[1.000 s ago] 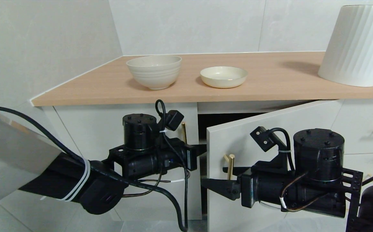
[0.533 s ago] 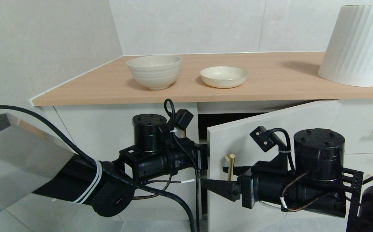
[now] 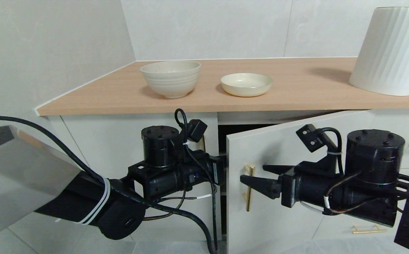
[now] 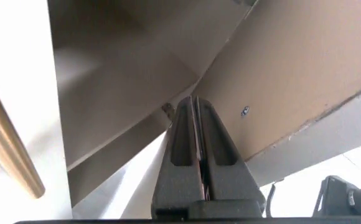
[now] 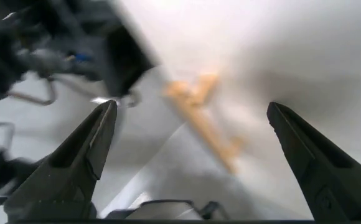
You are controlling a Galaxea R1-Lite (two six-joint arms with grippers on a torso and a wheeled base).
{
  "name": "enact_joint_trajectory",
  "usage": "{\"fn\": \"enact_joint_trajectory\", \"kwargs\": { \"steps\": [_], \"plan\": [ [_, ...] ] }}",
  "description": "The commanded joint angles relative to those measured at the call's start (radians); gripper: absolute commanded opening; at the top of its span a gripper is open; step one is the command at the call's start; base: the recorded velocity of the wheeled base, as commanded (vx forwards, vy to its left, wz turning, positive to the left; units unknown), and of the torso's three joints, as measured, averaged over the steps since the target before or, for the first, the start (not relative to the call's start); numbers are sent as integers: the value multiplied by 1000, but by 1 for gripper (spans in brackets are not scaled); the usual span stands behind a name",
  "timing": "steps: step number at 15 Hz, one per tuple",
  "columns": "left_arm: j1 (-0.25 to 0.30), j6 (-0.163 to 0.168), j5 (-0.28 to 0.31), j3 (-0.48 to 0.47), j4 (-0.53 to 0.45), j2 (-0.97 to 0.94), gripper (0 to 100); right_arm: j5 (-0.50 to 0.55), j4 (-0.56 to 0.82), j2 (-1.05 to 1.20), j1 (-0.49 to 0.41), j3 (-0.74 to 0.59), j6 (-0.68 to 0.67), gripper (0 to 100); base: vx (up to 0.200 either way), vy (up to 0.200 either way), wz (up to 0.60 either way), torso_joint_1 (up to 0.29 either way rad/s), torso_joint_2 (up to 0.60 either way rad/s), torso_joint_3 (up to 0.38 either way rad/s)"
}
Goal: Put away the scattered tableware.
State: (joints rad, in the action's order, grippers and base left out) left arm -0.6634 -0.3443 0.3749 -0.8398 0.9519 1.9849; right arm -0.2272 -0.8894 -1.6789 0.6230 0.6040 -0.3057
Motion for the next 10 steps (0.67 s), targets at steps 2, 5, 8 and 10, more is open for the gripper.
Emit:
{"fn": "enact_joint_trajectory", "kwargs": {
  "steps": [2,5,8,10],
  "plan": [
    [-15,-1,1,1,50,12,0,91,-3,157,-31,-164,48,100,0,0,0,0,0,0],
    [-25,-1,-36,1,128,43,0,143,1,242,20,-290,63,100,0,0,0,0,0,0],
    [-28,-1,-54,2,131,35,0,236,23,320,139,-400,62,100,0,0,0,0,0,0],
    [-28,1,-54,19,131,28,0,240,27,308,139,-400,59,100,0,0,0,0,0,0]
  ]
}}
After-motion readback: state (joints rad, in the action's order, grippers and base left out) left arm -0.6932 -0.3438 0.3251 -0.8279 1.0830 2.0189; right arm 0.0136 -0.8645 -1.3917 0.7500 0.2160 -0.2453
